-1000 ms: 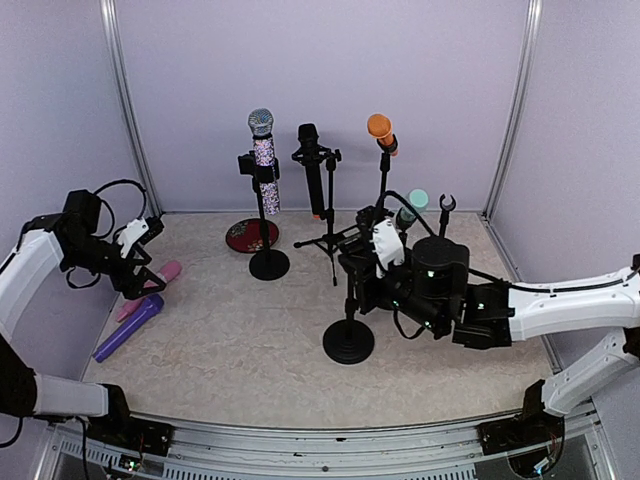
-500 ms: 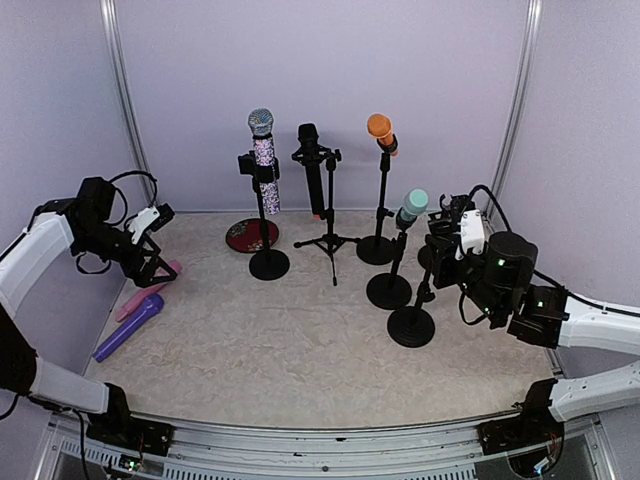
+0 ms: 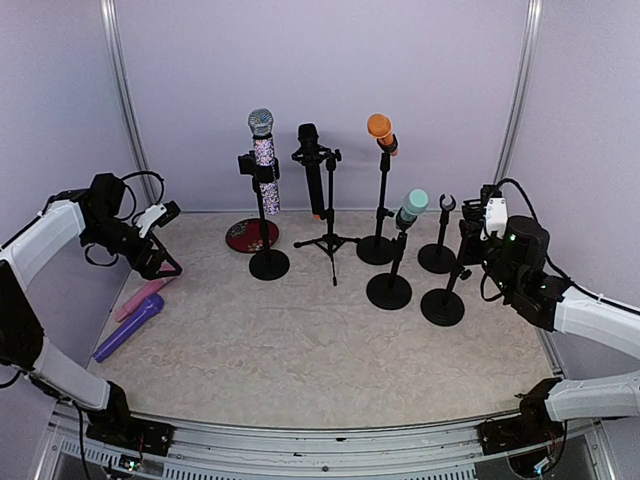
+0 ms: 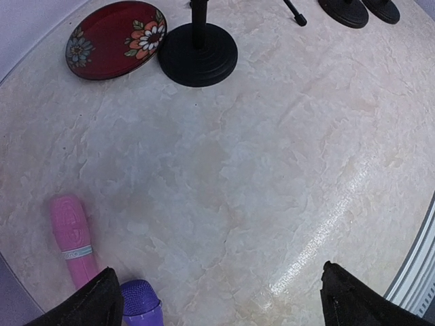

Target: Remove the microphone from the stand

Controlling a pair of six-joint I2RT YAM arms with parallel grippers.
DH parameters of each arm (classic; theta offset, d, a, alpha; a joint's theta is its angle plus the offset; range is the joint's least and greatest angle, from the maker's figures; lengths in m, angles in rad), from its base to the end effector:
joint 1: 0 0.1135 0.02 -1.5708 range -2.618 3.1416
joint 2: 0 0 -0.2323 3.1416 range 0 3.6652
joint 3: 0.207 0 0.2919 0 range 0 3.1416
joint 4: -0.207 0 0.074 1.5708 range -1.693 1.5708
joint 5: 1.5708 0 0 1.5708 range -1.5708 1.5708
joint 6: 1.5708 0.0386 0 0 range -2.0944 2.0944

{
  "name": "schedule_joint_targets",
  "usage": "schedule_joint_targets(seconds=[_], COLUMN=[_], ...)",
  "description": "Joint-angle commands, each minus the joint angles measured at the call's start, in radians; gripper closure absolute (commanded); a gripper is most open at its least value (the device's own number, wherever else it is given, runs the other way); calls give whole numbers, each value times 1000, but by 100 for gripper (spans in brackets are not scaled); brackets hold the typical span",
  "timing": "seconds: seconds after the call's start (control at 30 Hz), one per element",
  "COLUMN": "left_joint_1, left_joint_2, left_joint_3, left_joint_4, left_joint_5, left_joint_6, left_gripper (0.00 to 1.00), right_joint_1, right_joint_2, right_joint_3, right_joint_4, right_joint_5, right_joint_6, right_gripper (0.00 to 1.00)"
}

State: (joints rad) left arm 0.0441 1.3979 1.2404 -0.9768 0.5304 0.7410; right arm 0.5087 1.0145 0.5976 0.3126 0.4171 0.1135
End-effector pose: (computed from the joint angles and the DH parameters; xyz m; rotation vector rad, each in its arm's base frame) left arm 0.3175 -0.0055 0.2595 1.0000 2.3096 -0.4173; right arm 0.2622 0.1283 0.2386 -0.0154 1.6675 0.1217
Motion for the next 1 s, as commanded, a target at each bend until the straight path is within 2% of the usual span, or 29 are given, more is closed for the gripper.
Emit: schedule_joint_targets(seconds=[0.0,0.5,0.53,0.57,0.67,0.73,0.8,0.97], left_joint_1=[-7,-6,-6,-7,-7,-6,-6,-8], left_joint_2=[14,-25,-26,-25,-23,-25,-27,-39], left_joint_3=[33,37,36,36,54,63,65,62], left_joint_4=[-8,13,20,31,32,30,29,15], left_joint_5=[22,44,46,46,51,50,48,54], left_joint_6=[-5,10,3,-15,-33,-35,-31,-6], left_gripper=[1,1,1,1,1,1,1,1], right_joint_1=[-88,-227,-228,-228,-228,-228,-225,-153], right_joint_2=[58,212,222,227,208,166,112,10], right_joint_3=[29,96,101,110,132,146,168,244], right_joint_4=[39,111,110,105,67,43,10,-91], right_joint_5=[-61,-53,-50,-51,-55,-65,-78,-61], right_joint_6=[-62,-103,-103,-101,-83,-77,-77,-124], right_gripper=[100,100,91,71,31,13,1,0])
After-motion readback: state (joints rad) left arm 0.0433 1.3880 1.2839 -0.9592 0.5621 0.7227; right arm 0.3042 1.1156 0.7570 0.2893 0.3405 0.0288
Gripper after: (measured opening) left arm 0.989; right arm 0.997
